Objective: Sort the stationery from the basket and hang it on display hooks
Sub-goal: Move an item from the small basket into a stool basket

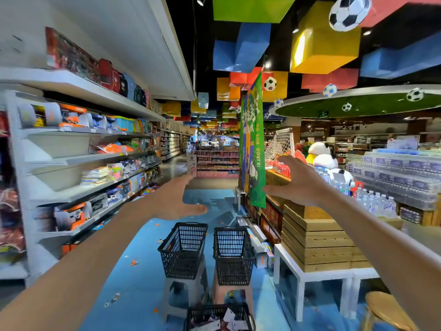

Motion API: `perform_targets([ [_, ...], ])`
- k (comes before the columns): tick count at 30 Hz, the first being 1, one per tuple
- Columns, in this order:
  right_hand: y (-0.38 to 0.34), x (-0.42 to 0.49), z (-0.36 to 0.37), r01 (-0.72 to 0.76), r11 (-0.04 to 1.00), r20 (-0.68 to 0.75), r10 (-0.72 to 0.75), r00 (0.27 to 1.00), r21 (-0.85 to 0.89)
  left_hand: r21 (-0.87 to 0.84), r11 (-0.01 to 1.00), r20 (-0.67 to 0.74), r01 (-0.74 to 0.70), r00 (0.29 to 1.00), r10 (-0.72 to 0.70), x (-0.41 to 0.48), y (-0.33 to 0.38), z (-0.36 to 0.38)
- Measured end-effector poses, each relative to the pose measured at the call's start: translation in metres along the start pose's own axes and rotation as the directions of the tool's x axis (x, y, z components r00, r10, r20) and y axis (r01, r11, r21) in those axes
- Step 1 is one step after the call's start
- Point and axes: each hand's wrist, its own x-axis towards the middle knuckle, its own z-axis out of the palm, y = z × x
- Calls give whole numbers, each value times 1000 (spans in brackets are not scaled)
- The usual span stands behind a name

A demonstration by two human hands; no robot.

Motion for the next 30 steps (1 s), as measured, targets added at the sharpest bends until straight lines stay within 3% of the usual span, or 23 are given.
perform_targets([
  [14, 30, 55, 42, 30, 999, 20, -31, 999, 17, -12, 1000, -24, 12, 1000, -13, 57, -29, 18],
  [30, 152, 269, 125, 113, 992, 84, -117, 990, 48, -41, 999, -47, 36, 998, -38, 303, -72, 51],
])
